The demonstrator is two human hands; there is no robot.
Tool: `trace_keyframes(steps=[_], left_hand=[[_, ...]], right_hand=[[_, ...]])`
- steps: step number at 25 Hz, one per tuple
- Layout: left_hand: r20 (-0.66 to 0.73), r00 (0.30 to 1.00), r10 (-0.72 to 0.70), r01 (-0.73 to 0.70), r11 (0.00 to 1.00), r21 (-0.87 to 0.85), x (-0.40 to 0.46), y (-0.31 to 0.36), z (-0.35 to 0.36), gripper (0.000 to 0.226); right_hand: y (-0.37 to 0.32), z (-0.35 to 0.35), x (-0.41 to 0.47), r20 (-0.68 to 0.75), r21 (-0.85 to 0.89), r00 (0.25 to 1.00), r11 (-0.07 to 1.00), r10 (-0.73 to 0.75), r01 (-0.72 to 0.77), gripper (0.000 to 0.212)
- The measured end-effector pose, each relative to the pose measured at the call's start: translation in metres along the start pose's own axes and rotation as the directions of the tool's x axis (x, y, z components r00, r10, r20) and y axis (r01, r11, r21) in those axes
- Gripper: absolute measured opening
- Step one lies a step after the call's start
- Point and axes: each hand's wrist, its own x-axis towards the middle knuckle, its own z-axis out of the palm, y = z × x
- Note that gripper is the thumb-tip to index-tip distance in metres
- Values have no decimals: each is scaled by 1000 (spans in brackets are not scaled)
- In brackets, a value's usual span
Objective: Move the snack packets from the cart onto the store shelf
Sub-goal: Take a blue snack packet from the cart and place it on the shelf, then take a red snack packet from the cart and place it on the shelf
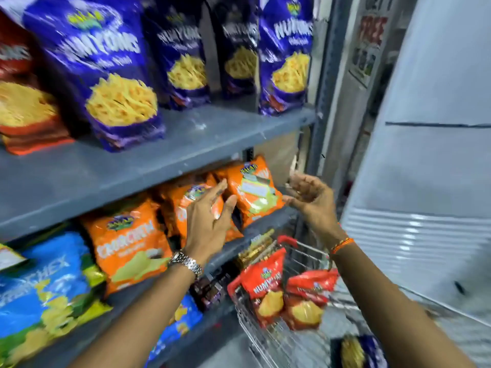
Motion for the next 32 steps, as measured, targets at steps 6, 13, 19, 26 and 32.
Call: trace_keyframes(steps=[6,13,19,26,32], left_hand=[[393,832,-391,367,920,138,-46,-62,127,43],[532,606,-592,609,775,169,-107,-145,252,36],[619,563,-548,548,808,217,-130,-185,319,39],[516,644,-564,681,731,-50,-113,-202,336,31],[475,686,-551,708,656,-263,-109,-216,344,17]], right_hand=[[128,-101,-73,-297,-46,907,944,300,-327,54],[282,-188,-141,-474,-27,558,622,681,-783,41],[367,-206,-129,-364,-59,402,409,840,-910,52],[404,-207,-105,-194,-261,606,555,772,-790,93],[422,-214,-99,-68,-312,622,575,780,-756,71]])
